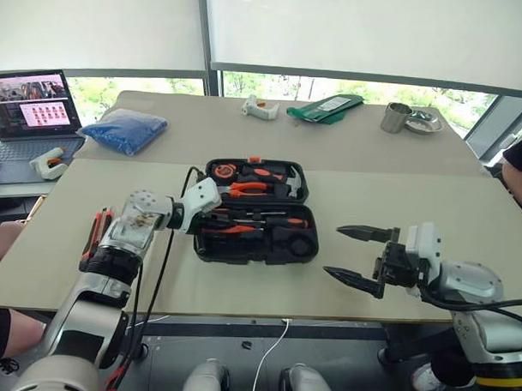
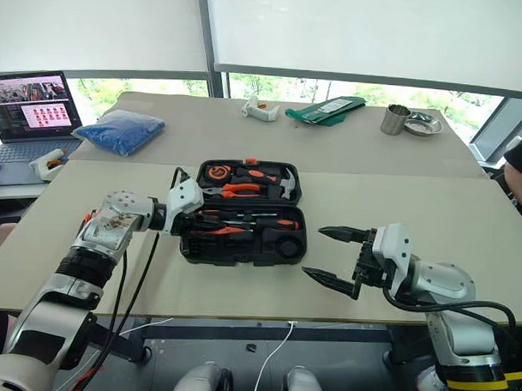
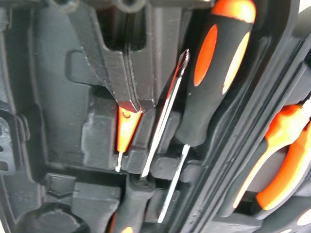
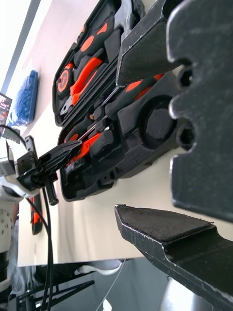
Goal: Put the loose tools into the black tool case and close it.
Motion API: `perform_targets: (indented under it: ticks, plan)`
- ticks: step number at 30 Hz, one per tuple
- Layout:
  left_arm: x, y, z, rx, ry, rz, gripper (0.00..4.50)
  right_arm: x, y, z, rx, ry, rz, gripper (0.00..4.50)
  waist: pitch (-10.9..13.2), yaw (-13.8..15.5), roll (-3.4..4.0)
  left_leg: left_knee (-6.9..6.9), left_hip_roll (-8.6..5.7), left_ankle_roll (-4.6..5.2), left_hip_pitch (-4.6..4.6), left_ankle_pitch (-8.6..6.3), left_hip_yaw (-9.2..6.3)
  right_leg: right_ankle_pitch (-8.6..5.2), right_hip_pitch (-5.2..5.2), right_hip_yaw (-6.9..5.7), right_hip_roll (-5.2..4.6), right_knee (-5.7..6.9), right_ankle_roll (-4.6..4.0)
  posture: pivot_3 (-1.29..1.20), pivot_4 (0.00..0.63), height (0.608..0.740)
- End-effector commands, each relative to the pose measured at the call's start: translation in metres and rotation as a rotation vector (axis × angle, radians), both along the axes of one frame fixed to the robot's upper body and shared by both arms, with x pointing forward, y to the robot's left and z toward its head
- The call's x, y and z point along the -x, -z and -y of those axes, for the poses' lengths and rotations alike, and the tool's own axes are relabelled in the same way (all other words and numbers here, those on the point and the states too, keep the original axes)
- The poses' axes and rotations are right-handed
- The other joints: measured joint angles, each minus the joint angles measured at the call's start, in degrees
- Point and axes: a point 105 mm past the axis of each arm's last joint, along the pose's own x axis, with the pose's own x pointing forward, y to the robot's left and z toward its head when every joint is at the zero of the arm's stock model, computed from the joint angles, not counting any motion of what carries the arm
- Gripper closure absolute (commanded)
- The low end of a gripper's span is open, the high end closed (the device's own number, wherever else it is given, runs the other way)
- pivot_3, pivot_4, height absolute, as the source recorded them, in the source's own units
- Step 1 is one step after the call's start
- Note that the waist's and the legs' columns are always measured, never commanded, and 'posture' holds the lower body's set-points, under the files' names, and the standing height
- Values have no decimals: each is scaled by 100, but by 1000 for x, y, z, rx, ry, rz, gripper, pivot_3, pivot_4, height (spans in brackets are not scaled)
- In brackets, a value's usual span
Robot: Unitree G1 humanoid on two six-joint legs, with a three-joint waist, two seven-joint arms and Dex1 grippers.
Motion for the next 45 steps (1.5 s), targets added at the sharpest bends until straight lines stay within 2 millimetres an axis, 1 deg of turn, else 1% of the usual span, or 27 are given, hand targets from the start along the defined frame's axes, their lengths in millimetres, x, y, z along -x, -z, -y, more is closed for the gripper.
perform_targets:
  ticks: [1,6,10,12,13,14,16,17,18,19,20,21,22,23,24,27,28,30,31,32,33,36,39,41,42,44,45]
  plan:
    - [2,4,3,18,0,-18,4468,0,-14,6,5,20,71,0,0,-3,0,0,0,0,0,0,0,0,0,0,0,0,0,0,150,740]
    - [3,8,4,4,3,-26,4468,1,-14,7,4,28,70,0,0,-7,0,0,1,0,2,0,0,0,1,1,1,1,0,0,150,740]
    - [-4,12,-3,28,-82,-71,4468,1,-12,9,8,30,61,0,0,-8,0,0,1,0,6,0,0,0,3,1,1,2,0,0,150,740]
    - [-3,11,-5,21,-66,-58,4468,1,-12,10,17,26,56,0,0,-8,0,0,2,0,12,0,-1,0,8,1,1,2,0,0,150,740]
    - [-3,6,-6,42,-58,-38,4468,1,-12,11,20,25,56,0,0,-9,0,-1,1,0,17,0,0,0,11,1,1,2,0,0,150,740]
    - [-1,-5,-6,88,-40,15,4468,1,-14,11,12,23,62,0,0,-12,0,-1,1,0,21,0,-1,0,14,1,1,2,0,0,150,740]
    - [2,-36,-14,236,-35,159,4468,-1,-23,13,-30,36,105,0,0,-33,0,-2,5,-1,20,0,-1,0,12,3,1,1,-1,0,150,740]
    - [6,-47,-20,287,-35,213,4468,-4,-27,14,-49,50,135,0,0,-47,0,-4,8,-1,20,0,-1,0,10,5,1,2,-3,0,150,740]
    - [9,-52,-25,315,-35,242,4468,-5,-29,14,-60,59,155,0,0,-53,0,-5,12,-1,17,0,-1,10,7,6,3,2,-22,0,150,740]
    - [19,-55,-35,336,-42,266,4468,-5,-32,14,-73,59,177,0,0,-53,0,-6,13,-1,17,0,-1,23,6,5,4,2,-43,0,150,740]
    - [26,-57,-42,342,-45,278,3967,-5,-32,13,-81,55,188,0,0,-71,0,-6,14,-2,17,0,-1,23,6,4,4,3,-44,0,150,740]
    - [38,-61,-55,367,-71,328,3771,-3,-30,11,-80,38,194,0,-1,-87,1,-8,14,-2,18,0,-1,23,5,6,4,2,-44,0,150,740]
    - [50,-63,-66,381,-106,364,3369,-1,-29,10,-88,24,203,0,-1,-107,3,-11,15,-3,21,0,0,23,8,7,3,3,-45,0,150,740]
    - [57,-65,-72,389,-130,386,2972,0,-27,10,-92,15,208,0,-2,-126,4,-16,16,-5,26,-2,0,22,8,10,2,0,-45,0,150,740]
    - [69,-61,-82,383,-183,403,2703,3,-25,9,-106,-11,189,0,-2,-125,4,-19,16,-6,28,-3,0,21,12,9,0,-1,-45,0,150,740]
    - [102,-42,-113,354,-367,387,1568,11,-28,3,-173,-91,97,0,-2,-128,5,-20,15,-5,29,-4,-1,21,15,9,-6,-3,-45,0,150,740]
    - [115,-35,-125,348,-442,380,1118,14,-30,-1,-183,-117,94,0,-1,-133,5,-20,17,-4,30,-5,-1,21,16,10,-10,-6,-46,0,150,740]
    - [138,-25,-144,337,-568,363,516,18,-35,-8,-197,-157,108,0,-1,-134,4,-20,22,-5,30,-7,-2,20,15,8,-14,-9,-49,0,150,740]
    - [153,-18,-156,330,-648,354,92,21,-38,-12,-199,-180,125,0,-1,-128,4,-19,24,-11,32,-10,-2,15,13,6,-17,-8,-53,0,150,740]
    - [165,-14,-165,331,-712,343,92,23,-39,-16,-198,-200,137,0,-1,-120,4,-19,26,-23,33,-15,-2,3,11,4,-20,-11,-67,0,150,740]
    - [176,-9,-173,333,-773,327,92,25,-40,-19,-195,-218,144,0,-1,-104,4,-20,27,-53,35,-32,-2,-15,11,2,-42,-12,-59,0,150,740]
    - [209,10,-206,302,-1019,280,92,30,-40,-27,-158,-275,211,0,-1,-56,5,-19,24,-63,43,-38,-2,-20,3,-8,-55,-12,-57,0,150,740]
    - [231,18,-230,303,-1236,277,92,30,-41,-31,-181,-283,202,0,-1,11,4,-19,23,-68,45,-41,-2,-22,-4,-15,-56,-24,-57,0,150,740]
    - [239,21,-236,305,-1329,268,92,31,-39,-32,-182,-292,181,0,-1,40,5,-20,22,-68,43,-42,-2,-22,0,-18,-59,-38,-57,0,150,740]
    - [239,21,-236,321,-1346,262,92,31,-39,-32,-184,-291,176,0,-2,43,4,-20,22,-68,40,-42,-3,-22,1,-21,-60,-47,-57,0,150,740]
    - [231,23,-235,320,-1377,229,92,29,-38,-32,-191,-287,161,0,-2,45,3,-20,22,-64,37,-45,-3,-21,2,-22,-65,-56,-57,0,150,740]
    - [222,18,-235,342,-1376,231,92,29,-37,-33,-187,-294,154,0,-2,51,3,-20,21,-62,35,-46,-2,-21,1,-24,-66,-56,-56,0,150,740]
